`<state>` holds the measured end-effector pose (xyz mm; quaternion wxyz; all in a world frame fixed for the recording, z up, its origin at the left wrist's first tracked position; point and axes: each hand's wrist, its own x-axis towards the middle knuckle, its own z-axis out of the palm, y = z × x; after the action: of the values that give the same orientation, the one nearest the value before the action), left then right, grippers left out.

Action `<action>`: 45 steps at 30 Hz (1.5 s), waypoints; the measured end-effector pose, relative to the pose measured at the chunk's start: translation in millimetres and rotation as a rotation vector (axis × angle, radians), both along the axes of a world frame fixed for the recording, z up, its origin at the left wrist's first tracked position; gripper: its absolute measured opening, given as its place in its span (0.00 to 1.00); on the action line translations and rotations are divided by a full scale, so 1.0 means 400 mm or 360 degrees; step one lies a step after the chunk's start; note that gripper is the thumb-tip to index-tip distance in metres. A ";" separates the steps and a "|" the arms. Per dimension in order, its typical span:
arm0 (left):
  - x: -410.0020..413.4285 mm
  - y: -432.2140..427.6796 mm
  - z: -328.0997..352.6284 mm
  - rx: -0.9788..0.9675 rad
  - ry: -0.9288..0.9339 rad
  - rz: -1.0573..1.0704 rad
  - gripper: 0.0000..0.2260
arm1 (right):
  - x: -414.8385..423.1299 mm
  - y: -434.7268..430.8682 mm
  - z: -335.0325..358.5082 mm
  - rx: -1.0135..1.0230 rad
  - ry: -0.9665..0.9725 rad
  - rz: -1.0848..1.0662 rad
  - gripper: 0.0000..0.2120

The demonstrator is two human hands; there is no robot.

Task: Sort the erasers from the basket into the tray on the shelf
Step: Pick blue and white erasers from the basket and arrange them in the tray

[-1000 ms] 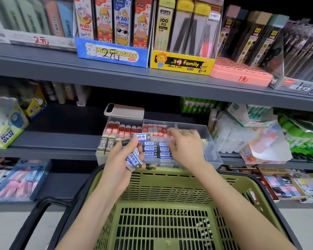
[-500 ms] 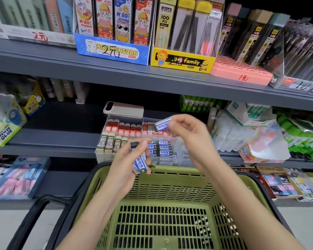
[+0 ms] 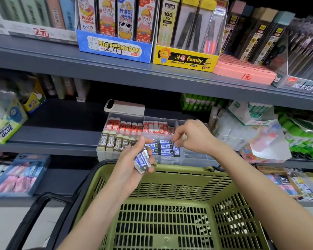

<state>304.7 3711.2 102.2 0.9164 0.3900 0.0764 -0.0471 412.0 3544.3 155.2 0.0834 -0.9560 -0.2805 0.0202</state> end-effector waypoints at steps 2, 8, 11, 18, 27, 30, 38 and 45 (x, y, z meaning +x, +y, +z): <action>0.001 0.001 0.000 -0.0004 -0.0006 -0.0010 0.16 | -0.001 0.000 -0.005 -0.0073 -0.0076 0.0081 0.03; -0.002 0.002 0.000 -0.0056 -0.0020 -0.0017 0.15 | 0.001 -0.018 -0.036 -0.0330 -0.0268 0.0270 0.07; -0.001 0.003 0.003 -0.0060 -0.0011 0.0001 0.15 | 0.002 -0.029 -0.052 -0.0388 -0.0319 0.0288 0.12; -0.007 -0.003 0.011 0.0047 -0.0002 0.0045 0.20 | -0.132 0.032 -0.017 0.0833 -0.0098 0.0034 0.13; -0.033 -0.021 0.008 0.0306 -0.0062 0.0472 0.19 | -0.236 0.132 -0.050 0.0919 -0.0168 0.0238 0.16; -0.034 -0.017 0.016 0.0270 -0.0101 0.0498 0.18 | -0.240 0.136 -0.063 0.1212 -0.0042 0.0239 0.13; -0.022 0.033 0.024 0.0285 -0.0142 0.0746 0.14 | -0.132 0.082 -0.049 0.1938 0.0624 -0.0188 0.07; -0.021 0.054 0.016 0.0450 -0.0252 0.0907 0.07 | -0.034 0.096 -0.052 0.0856 0.0527 -0.0135 0.07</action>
<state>296.4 3732.7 108.4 0.8326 0.4788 0.1167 0.2530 398.4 3582.8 134.4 0.3785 -0.8942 -0.2183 0.0971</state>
